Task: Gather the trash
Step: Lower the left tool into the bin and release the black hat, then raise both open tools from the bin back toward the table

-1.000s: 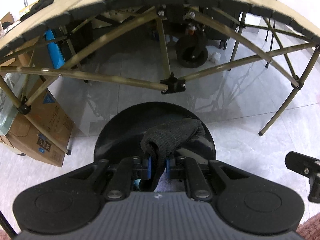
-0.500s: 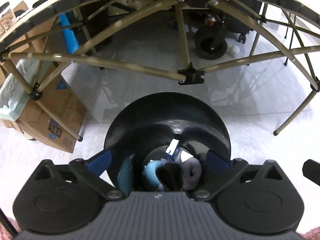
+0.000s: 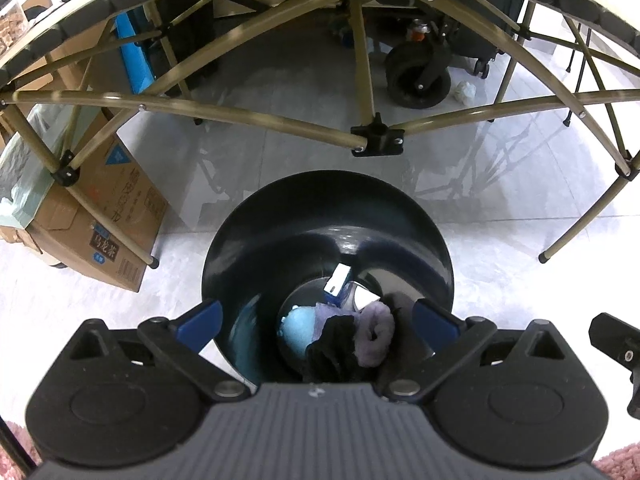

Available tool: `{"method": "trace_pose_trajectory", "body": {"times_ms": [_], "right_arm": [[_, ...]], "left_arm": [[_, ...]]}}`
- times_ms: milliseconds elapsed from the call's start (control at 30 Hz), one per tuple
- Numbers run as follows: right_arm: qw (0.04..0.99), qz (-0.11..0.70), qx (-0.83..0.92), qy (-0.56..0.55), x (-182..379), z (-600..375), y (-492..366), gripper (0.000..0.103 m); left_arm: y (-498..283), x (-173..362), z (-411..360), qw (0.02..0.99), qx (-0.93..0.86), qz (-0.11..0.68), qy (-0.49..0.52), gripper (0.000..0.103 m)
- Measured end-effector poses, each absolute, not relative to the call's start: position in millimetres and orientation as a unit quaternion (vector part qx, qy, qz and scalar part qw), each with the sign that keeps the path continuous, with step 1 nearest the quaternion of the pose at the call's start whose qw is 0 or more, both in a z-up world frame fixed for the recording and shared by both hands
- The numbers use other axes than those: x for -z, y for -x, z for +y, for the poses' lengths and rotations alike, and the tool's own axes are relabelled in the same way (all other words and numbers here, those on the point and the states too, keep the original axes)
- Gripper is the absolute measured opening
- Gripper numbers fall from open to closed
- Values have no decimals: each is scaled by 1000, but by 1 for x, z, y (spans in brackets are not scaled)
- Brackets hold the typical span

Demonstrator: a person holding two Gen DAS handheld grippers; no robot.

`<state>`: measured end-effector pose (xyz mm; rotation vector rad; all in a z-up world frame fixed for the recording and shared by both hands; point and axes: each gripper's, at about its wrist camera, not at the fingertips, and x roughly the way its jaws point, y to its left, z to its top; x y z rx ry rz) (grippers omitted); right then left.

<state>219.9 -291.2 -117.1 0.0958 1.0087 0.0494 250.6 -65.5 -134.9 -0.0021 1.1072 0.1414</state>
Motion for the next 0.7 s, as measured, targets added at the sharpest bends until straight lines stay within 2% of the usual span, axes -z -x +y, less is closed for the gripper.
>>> {"method": "trace_pose_trajectory", "body": {"times_ms": [367,700], "right_arm": [[878,476,-16,-47,117,-288,-222,103],[905,422,-34,-45,102,-270,-201,103]], "left_arm": [[-239,129,-61,860,-61,506,7,103],[-197,92,-19,901,-74,426,46,103]]}}
